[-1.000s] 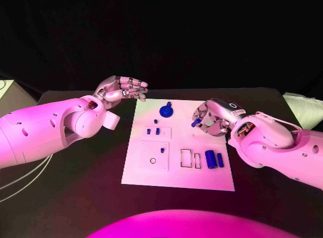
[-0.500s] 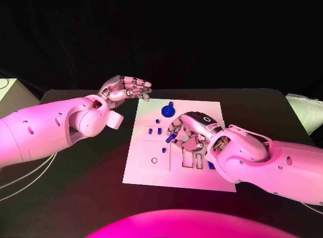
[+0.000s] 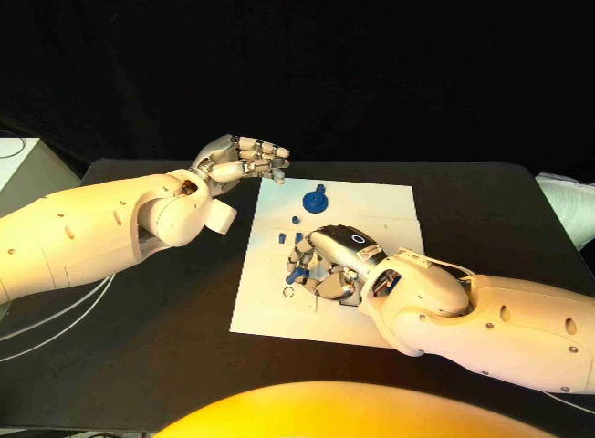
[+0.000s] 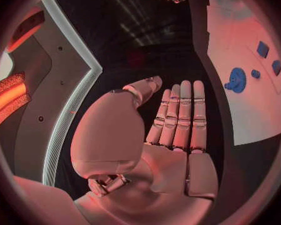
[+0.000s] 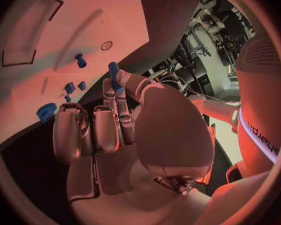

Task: Assemble the parts on the task board

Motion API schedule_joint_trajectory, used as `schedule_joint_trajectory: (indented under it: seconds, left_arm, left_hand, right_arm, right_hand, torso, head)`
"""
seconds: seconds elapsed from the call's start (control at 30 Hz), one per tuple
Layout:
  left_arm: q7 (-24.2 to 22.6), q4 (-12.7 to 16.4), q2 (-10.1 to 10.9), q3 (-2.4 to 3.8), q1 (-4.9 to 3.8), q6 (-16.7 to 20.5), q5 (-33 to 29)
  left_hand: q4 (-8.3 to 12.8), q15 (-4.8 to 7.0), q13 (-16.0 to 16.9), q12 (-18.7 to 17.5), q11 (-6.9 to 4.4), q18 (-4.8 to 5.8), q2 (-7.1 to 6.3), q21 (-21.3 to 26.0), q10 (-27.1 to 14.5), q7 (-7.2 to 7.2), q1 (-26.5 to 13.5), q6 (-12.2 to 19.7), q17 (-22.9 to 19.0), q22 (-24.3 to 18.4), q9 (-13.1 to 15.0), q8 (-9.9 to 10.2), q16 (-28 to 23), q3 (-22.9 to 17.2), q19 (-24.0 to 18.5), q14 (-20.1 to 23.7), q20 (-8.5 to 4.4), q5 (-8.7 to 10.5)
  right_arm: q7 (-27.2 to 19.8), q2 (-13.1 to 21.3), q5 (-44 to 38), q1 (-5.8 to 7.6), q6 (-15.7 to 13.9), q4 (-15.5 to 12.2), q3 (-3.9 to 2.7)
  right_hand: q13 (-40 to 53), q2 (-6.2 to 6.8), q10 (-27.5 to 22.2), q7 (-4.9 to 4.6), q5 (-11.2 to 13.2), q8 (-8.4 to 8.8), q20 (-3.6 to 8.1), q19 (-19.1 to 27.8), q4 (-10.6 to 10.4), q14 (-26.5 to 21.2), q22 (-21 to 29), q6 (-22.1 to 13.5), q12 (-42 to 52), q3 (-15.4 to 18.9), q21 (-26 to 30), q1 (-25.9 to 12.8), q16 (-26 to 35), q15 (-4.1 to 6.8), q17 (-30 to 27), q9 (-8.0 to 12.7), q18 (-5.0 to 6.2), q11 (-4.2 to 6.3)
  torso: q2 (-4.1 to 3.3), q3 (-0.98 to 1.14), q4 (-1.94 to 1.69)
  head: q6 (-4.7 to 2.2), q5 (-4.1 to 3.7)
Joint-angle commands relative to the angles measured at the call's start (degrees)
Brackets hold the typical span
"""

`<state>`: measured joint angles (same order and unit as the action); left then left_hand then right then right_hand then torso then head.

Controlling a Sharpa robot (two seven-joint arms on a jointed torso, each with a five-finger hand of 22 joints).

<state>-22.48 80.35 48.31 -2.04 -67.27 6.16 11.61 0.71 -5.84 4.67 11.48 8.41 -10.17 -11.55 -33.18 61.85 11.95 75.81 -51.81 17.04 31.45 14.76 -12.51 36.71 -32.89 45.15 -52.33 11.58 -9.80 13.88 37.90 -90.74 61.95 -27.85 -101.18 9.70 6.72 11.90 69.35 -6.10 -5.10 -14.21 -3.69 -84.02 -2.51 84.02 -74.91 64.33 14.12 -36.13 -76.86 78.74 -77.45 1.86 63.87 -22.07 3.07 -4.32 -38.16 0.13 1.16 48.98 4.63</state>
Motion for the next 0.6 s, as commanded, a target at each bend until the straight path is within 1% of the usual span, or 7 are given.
schedule_joint_trajectory:
  seconds: [0.03, 0.17, 0.33, 0.6]
  left_arm:
    - [-0.31, 0.12, -0.16, 0.04, -0.02, -0.96, -0.37]
    - [-0.29, 0.15, -0.16, 0.04, -0.02, -0.97, -0.37]
    - [-0.28, 0.20, -0.11, 0.04, -0.02, -0.93, -0.37]
    - [-0.27, 0.23, -0.04, 0.04, -0.02, -0.91, -0.37]
  left_hand:
    - [0.03, -0.06, -0.08, -0.28, 0.26, -0.01, 0.27, 0.19, 0.04, 0.22, 0.50, 0.00, 0.06, -0.05, -0.09, -0.03, -0.35, 0.33, 0.30, -0.16, 0.27, -0.02]
    - [0.03, -0.06, -0.08, -0.28, 0.26, -0.01, 0.27, 0.19, 0.04, 0.22, 0.50, 0.00, 0.06, -0.05, -0.09, -0.03, -0.35, 0.33, 0.30, -0.16, 0.27, -0.02]
    - [0.03, -0.06, -0.08, -0.28, 0.26, -0.01, 0.27, 0.19, 0.04, 0.22, 0.50, 0.00, 0.06, -0.05, -0.09, -0.03, -0.35, 0.33, 0.30, -0.16, 0.27, -0.02]
    - [0.03, -0.06, -0.08, -0.28, 0.26, -0.01, 0.27, 0.19, 0.04, 0.22, 0.50, 0.00, 0.06, -0.05, -0.09, -0.03, -0.35, 0.33, 0.30, -0.16, 0.27, -0.02]
  right_arm:
    - [-0.85, -0.89, -1.70, -0.41, 2.17, 0.69, 0.12]
    - [-0.28, -1.71, -2.73, -0.79, 3.02, 1.64, 0.29]
    - [0.40, -2.36, -3.73, -1.11, 3.94, 2.60, 0.46]
    - [1.18, -3.00, -4.96, -1.44, 4.61, 3.29, 0.58]
  right_hand:
    - [0.08, -1.52, 2.79, -0.10, -0.37, -0.54, 0.22, -2.29, 0.03, 1.12, -9.14, -0.03, 0.04, -0.24, 0.36, 1.05, 0.12, 0.50, -0.05, -3.34, -0.36, 2.28]
    - [0.08, -1.52, 2.79, -0.10, -0.37, -0.54, 0.22, -2.29, 0.03, 1.12, -9.14, -0.03, 0.04, -0.24, 0.36, 1.05, 0.12, 0.50, -0.05, -3.34, -0.36, 2.28]
    - [0.12, -1.52, 2.79, -0.12, -0.43, -0.57, 0.22, -2.27, 0.08, 1.11, -9.11, -0.07, 0.01, -0.30, 0.45, 1.01, 0.15, 0.49, -0.10, -3.41, -0.34, 2.27]
    - [0.15, -1.51, 2.79, -0.12, -0.48, -0.60, 0.22, -2.27, 0.12, 1.11, -9.12, -0.10, -0.02, -0.34, 0.45, 0.98, 0.15, 0.49, -0.11, -3.47, -0.34, 2.26]
  torso:
    - [-0.01, 0.04, -0.04]
    - [-0.02, 0.01, -0.08]
    - [-0.02, -0.02, -0.04]
    - [-0.01, 0.03, 0.00]
  head:
    - [0.11, 0.26]
    - [0.28, 0.35]
    - [0.42, 0.48]
    - [0.61, 0.50]
